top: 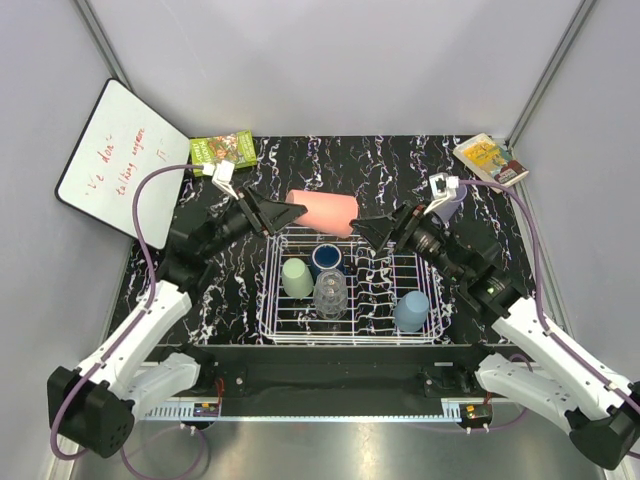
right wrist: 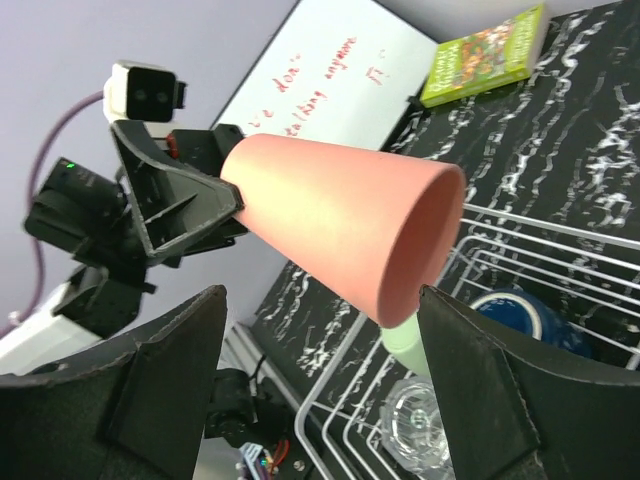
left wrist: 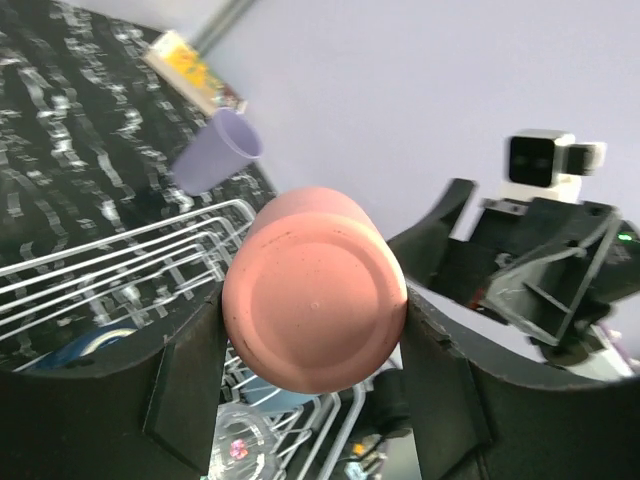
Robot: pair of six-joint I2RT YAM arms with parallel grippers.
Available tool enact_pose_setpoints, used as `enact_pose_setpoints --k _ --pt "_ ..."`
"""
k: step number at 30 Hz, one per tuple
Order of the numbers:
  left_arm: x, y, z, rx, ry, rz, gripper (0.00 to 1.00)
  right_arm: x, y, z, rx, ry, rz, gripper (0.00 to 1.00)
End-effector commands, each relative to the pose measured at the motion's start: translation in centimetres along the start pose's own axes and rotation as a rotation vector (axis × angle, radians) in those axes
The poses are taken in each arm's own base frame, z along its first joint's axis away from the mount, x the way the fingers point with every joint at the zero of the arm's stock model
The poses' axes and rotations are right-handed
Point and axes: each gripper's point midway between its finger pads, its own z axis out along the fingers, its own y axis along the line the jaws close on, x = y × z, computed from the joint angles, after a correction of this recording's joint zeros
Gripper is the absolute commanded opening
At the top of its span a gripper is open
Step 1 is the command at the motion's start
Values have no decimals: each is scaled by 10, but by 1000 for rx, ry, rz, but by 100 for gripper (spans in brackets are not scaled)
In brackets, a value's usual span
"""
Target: Unload the cups from the dish rack
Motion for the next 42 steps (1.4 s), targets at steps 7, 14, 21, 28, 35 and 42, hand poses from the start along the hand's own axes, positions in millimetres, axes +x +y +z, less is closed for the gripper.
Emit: enact_pose_setpoints --k 7,14,21,28,35,42 --pt "-13 -54 -5 275 -26 -13 0 -9 40 14 -197 -11 52 84" --pt "-1 -46 -4 299 4 -70 0 -3 47 30 -258 23 61 79" --pt "8 -37 -2 290 33 -96 0 -2 55 36 -305 37 81 47" --pt "8 -31 4 249 64 -66 56 -4 54 29 -288 32 70 0" --pt "3 -15 11 99 101 13 99 -21 39 8 -152 -30 -45 0" --pt "-7 50 1 -277 10 25 99 -73 -33 -3 354 -178 -179 0"
